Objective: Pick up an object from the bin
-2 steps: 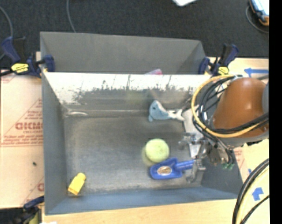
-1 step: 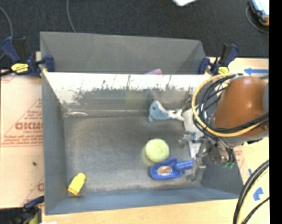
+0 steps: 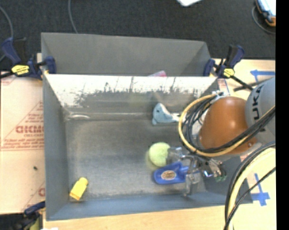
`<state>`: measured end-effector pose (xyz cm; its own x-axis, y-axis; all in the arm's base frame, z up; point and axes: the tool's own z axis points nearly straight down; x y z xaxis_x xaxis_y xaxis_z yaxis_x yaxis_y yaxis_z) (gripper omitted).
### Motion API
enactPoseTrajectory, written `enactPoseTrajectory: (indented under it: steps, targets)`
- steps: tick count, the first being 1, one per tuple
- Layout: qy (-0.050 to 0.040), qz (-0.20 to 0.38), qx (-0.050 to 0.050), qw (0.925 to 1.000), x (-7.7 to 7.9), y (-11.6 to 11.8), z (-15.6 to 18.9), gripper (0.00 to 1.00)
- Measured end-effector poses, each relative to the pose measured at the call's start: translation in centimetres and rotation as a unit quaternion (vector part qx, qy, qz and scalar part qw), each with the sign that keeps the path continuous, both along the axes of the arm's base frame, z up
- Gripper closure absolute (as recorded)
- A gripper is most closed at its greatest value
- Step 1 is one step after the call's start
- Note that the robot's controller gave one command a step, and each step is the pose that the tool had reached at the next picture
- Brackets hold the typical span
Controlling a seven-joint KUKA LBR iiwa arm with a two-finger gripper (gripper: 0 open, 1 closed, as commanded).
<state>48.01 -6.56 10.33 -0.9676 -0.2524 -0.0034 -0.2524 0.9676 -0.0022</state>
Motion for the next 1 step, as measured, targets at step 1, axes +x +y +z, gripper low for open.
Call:
enactPoseTrajectory:
  steps: [1]
  targets:
    - [-0.0011, 0.025, 0.000, 0.9997, 0.98, 0.60, -3.29, 1.00]
